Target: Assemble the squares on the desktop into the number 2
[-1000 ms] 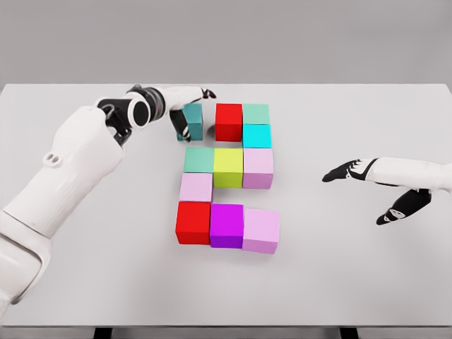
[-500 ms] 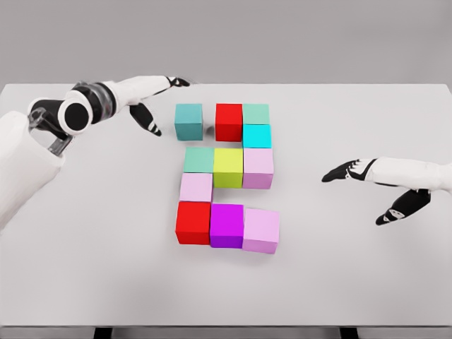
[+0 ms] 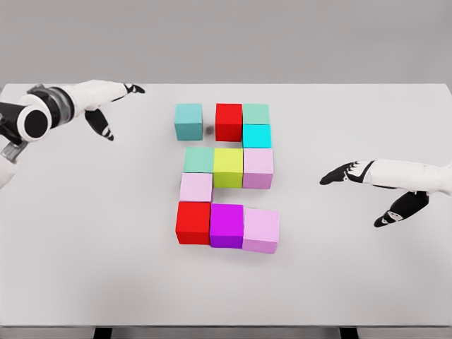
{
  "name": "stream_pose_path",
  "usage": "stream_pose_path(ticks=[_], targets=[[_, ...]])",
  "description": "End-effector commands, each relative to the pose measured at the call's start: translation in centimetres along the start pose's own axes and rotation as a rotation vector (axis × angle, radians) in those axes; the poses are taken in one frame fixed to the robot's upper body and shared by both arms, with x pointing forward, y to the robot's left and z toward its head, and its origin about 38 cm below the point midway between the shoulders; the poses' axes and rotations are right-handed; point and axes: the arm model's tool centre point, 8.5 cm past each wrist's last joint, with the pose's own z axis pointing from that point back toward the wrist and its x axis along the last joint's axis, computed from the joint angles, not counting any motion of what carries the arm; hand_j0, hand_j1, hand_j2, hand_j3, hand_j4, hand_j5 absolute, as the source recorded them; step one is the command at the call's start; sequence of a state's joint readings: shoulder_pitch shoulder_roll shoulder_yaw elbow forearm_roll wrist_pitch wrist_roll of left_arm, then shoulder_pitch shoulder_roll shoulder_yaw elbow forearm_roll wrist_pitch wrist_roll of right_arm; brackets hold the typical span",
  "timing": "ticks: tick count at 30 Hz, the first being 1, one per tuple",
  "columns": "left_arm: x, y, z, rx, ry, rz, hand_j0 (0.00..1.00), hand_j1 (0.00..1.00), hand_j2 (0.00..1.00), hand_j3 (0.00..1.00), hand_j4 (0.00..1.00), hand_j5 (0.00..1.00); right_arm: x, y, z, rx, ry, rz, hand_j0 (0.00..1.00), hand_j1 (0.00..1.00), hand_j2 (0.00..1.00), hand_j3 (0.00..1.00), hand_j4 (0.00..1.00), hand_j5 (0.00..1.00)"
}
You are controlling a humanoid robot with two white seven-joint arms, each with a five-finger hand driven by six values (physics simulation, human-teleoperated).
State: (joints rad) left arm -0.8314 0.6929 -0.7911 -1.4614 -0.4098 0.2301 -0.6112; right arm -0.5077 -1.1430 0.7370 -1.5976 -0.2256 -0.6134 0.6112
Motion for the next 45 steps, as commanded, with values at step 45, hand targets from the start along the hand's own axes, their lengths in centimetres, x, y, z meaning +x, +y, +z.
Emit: stream_pose_path(ticks=[45], targets=[[2.4, -2.6, -4.2, -0.158, -0.033, -0.199, 1.00, 1.00, 1.00, 1.00, 1.00, 1.00, 0.6, 0.2, -0.3, 0.003, -0.020, -0.003, 1.00, 1.00, 1.00, 1.00, 1.00, 1.00]])
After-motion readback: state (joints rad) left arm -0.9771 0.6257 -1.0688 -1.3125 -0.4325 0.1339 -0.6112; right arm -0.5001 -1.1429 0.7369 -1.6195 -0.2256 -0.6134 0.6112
